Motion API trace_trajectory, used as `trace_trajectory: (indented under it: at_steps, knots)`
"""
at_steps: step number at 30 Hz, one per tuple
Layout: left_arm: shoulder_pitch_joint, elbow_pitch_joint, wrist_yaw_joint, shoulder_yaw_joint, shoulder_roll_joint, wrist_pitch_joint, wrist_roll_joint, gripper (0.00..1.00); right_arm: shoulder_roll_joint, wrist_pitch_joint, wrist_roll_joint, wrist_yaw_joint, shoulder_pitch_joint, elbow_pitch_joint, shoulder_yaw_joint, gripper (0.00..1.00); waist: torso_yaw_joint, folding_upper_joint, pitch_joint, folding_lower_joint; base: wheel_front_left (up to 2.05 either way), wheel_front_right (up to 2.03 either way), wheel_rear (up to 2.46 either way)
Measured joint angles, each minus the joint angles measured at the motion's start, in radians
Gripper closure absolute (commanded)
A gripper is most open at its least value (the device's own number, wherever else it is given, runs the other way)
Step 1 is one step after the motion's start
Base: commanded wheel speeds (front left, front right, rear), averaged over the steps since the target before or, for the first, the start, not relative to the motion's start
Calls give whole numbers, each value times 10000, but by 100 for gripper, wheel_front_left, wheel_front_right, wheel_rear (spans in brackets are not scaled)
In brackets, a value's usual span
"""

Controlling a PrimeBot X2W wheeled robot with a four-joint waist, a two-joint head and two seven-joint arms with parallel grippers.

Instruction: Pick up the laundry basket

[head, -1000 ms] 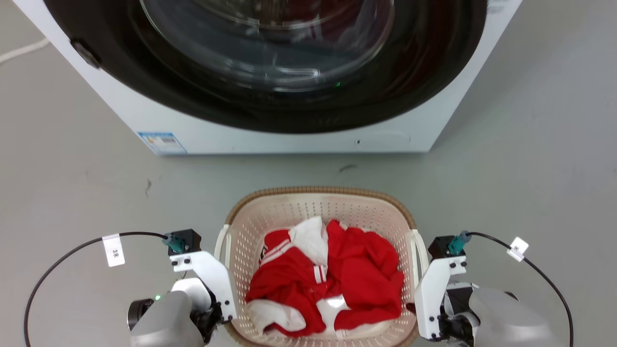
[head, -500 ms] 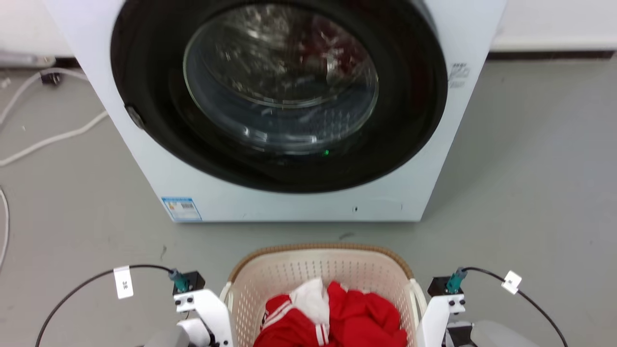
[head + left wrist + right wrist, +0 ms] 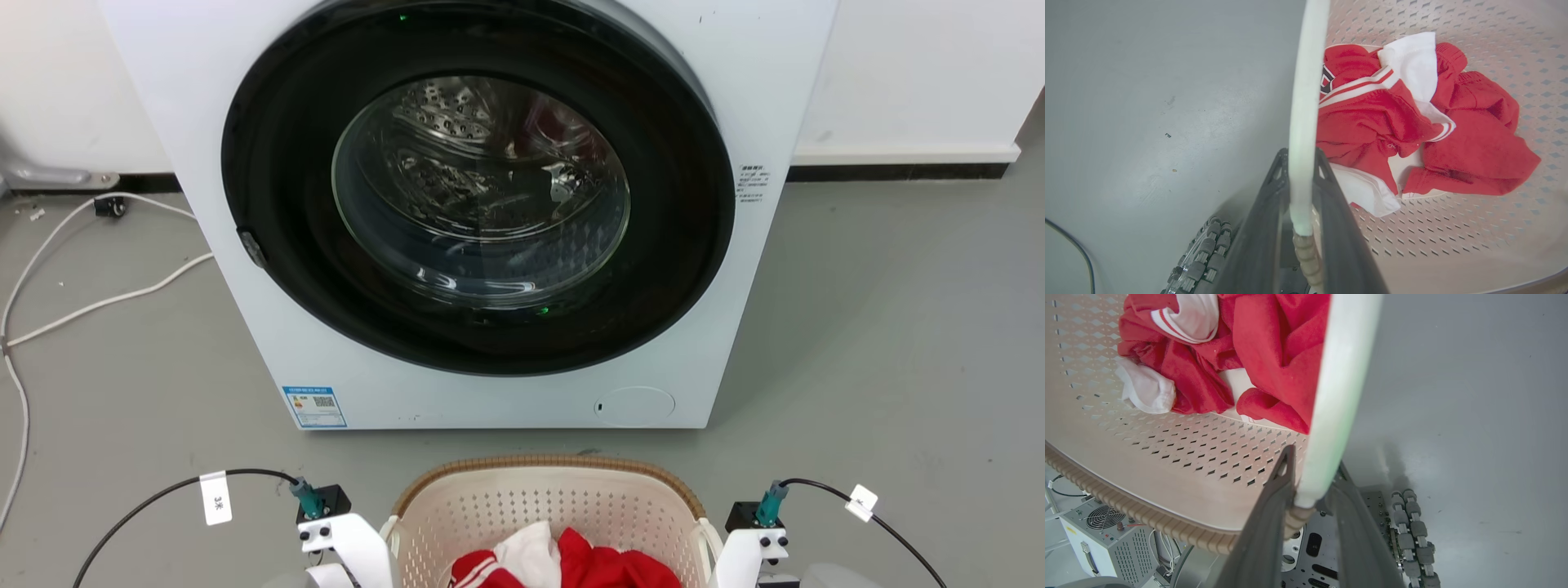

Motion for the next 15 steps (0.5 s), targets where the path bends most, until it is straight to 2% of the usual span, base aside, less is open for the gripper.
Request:
trace_trajectory:
  at_steps: [15]
  knots:
    - [94, 2, 65, -132, -52, 127, -184, 100, 0, -130, 115, 0, 24, 151, 123, 100, -12, 0, -229, 1, 0, 0, 0]
